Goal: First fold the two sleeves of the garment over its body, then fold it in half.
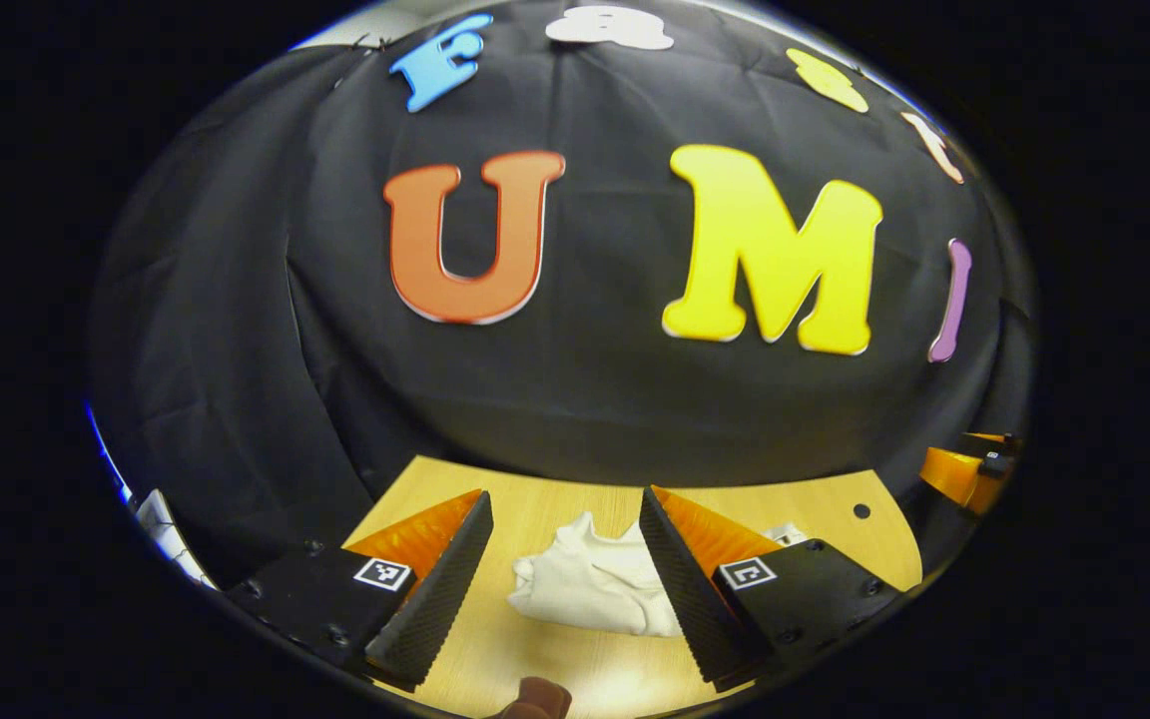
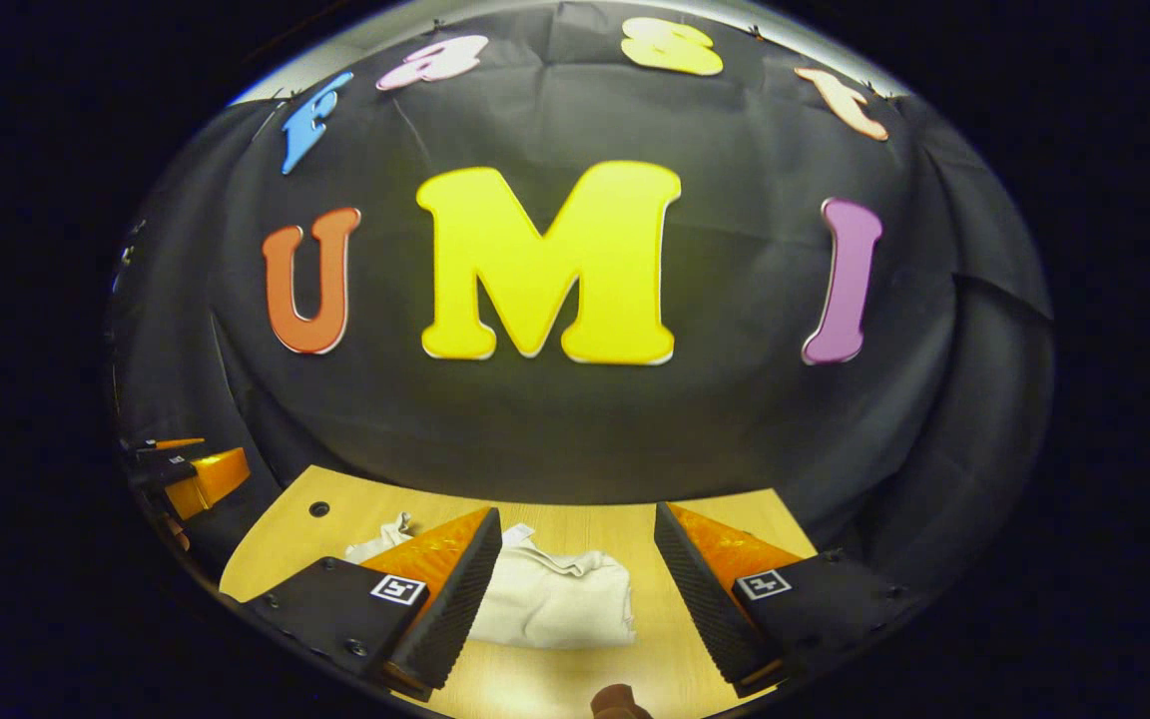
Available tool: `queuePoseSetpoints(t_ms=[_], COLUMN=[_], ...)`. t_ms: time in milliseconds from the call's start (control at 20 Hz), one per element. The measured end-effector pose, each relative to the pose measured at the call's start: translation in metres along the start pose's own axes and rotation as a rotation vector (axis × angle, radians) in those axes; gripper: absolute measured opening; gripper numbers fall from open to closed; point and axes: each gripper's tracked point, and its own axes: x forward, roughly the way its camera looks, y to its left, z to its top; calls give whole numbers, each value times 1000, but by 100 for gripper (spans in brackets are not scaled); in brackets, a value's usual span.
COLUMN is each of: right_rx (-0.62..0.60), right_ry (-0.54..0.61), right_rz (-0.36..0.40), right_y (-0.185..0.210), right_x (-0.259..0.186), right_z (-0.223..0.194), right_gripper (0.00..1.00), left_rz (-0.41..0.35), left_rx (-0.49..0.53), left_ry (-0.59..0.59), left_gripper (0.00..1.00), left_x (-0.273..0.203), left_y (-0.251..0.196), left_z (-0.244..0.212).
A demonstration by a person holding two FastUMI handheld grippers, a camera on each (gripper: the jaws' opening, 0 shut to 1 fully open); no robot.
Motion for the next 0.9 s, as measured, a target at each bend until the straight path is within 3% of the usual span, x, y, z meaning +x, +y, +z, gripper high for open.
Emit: queuePoseSetpoints(t_ms=[150,350,450,550,600,650,700,750,900], right_rx=[6,-7,-25,-43,-36,-25,-15,-3,13], right_ry=[-106,-145,-198,-221,-214,-216,-221,-233,-229], right_rz=[-4,24,50,17,14,14,20,29,18], right_y=[-1,1,1,-12,-12,-11,-13,-12,-12], right_x=[-59,-111,-128,-142,-153,-161,-165,-170,-170], right_z=[29,18,8,-7,-18,-23,-24,-23,-26], right_gripper=[96,96,96,94,96,94,94,94,94], left_rz=[-15,-25,-16,5,13,30,32,9,-37], left_rx=[-23,-65,-94,-84,-75,-75,-88,-102,-91], left_ry=[-70,-46,-70,-108,-100,-81,-80,-95,-149], left_gripper=[95,95,95,95,100,95,100,95,95], left_x=[-33,-70,-92,-111,-121,-129,-136,-142,-151], left_y=[-4,-2,3,13,15,20,22,18,8], left_z=[20,9,4,-4,-12,-24,-31,-33,-27])
